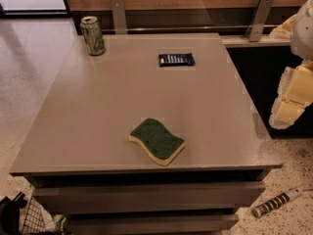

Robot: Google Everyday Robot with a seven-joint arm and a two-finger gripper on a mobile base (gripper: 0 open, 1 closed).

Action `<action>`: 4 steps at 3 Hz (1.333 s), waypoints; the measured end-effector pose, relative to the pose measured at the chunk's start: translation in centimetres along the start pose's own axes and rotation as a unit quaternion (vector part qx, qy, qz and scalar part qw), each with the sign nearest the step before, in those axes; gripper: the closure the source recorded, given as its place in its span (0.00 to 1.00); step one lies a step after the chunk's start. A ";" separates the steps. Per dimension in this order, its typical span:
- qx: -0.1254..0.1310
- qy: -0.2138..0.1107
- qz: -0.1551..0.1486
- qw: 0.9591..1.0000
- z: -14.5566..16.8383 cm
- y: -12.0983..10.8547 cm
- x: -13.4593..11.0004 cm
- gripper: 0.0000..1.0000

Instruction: Move sponge near rxbar blueberry

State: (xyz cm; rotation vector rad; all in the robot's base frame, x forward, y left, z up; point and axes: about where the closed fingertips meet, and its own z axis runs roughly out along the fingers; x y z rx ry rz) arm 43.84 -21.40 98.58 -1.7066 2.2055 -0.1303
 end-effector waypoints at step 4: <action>-0.003 -0.170 0.081 0.982 6.3 1.7 0.2 0.00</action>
Offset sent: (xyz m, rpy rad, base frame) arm 0.0074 0.0007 -0.0244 0.1915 -0.0114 -0.0582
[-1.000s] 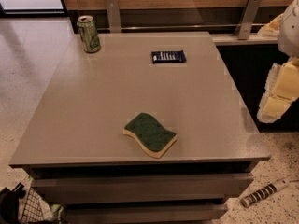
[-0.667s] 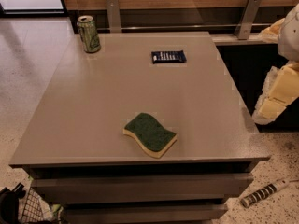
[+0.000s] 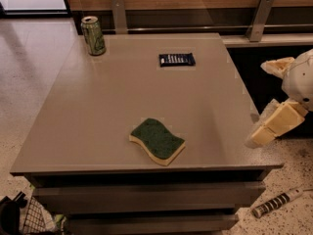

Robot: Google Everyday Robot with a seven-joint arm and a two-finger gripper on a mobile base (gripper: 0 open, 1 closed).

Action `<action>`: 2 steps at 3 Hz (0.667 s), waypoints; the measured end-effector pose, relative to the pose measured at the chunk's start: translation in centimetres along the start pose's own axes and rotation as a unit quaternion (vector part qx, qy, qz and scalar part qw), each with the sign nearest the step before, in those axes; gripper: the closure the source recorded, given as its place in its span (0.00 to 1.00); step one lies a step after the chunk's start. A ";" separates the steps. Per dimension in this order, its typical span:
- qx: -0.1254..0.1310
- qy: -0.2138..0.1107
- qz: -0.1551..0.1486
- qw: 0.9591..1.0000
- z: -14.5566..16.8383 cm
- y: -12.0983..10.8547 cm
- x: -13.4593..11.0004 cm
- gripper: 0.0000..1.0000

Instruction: Move sponge near rxbar blueberry

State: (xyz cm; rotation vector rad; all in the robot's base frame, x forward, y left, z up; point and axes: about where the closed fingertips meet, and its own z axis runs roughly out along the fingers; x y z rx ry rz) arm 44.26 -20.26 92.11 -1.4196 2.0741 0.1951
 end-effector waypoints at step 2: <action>0.006 -0.195 0.015 0.981 4.7 1.5 -2.4 0.00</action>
Offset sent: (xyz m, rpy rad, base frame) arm 0.0108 0.0975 0.0077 0.7945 -0.2608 0.0876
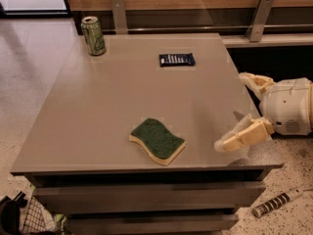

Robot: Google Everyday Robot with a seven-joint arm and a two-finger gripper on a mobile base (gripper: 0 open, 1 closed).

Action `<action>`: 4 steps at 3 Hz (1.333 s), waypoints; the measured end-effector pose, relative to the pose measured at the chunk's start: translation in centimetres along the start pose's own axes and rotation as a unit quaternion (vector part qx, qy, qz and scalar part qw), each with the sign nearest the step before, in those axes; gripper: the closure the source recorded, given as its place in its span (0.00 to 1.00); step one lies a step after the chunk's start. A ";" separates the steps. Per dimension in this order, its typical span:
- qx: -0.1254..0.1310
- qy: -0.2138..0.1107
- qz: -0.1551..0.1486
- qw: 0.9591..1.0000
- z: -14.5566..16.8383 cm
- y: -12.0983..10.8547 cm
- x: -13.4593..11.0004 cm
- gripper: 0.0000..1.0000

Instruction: Move sponge near rxbar blueberry

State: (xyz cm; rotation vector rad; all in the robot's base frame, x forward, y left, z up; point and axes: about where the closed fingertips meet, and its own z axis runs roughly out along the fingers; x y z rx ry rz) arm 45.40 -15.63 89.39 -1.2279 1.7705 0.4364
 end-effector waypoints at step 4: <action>-0.048 -0.160 0.028 0.986 5.2 5.6 -4.8 0.00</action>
Offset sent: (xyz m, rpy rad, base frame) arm -0.0227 0.0738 0.0417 0.2965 -0.0422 0.0986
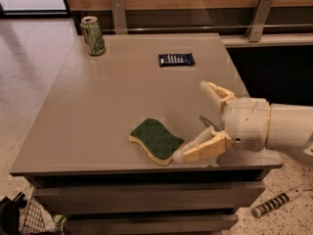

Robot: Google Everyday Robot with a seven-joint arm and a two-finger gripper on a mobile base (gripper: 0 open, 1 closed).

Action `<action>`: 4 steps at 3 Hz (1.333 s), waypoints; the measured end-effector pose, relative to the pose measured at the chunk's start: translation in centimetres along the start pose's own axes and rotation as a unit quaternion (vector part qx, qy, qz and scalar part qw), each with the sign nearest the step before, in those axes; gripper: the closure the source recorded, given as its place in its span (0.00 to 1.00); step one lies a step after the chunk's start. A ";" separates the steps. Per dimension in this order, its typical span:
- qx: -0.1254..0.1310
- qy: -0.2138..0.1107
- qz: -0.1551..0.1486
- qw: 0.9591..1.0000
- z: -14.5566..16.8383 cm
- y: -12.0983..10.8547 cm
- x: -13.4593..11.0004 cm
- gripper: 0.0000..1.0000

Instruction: Move sponge near rxbar blueberry

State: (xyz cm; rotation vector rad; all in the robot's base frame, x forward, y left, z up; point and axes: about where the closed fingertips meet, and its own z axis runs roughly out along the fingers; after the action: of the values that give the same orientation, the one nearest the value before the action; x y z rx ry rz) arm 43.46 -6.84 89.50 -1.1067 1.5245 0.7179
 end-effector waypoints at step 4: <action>-0.031 -0.001 0.032 0.999 5.5 3.3 5.9 0.00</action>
Offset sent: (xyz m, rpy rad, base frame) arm -0.0162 0.0446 -0.0609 0.0224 0.0686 0.0462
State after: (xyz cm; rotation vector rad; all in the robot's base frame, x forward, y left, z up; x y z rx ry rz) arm 42.64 -2.27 82.10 -1.1072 1.5500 0.8144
